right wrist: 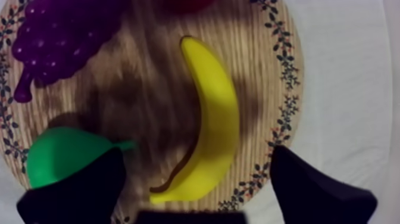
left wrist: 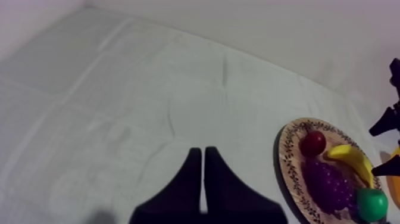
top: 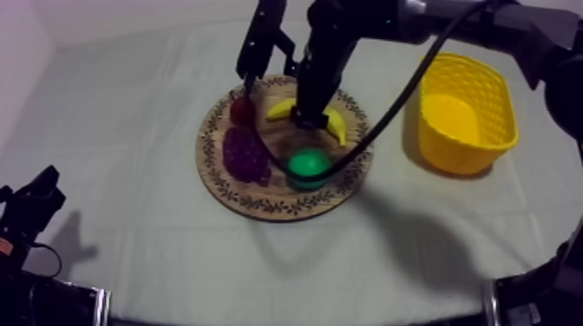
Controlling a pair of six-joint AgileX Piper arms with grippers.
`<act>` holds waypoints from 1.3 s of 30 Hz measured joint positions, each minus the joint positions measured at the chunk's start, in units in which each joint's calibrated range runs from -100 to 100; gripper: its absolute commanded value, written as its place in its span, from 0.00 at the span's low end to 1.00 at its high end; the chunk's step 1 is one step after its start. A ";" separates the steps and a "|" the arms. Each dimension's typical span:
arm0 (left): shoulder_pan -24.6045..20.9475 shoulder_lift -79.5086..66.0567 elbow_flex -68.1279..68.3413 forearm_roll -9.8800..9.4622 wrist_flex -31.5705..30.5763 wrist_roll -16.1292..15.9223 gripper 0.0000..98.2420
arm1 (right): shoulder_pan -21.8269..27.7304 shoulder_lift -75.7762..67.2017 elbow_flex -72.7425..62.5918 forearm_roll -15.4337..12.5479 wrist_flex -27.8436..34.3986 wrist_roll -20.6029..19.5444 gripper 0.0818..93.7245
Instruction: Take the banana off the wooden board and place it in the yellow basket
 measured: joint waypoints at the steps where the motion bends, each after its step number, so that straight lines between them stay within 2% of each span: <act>1: 0.00 0.00 0.00 0.00 0.00 0.00 0.00 | 0.00 0.55 0.00 0.00 -0.07 -0.09 0.80; 31: 0.00 0.00 0.00 0.00 0.00 0.00 0.00 | 1.03 11.82 -7.70 0.45 0.34 -1.59 0.77; 39: 0.00 0.00 0.00 0.00 0.00 0.00 0.00 | 1.23 13.31 -10.00 -0.13 -0.05 -2.59 0.66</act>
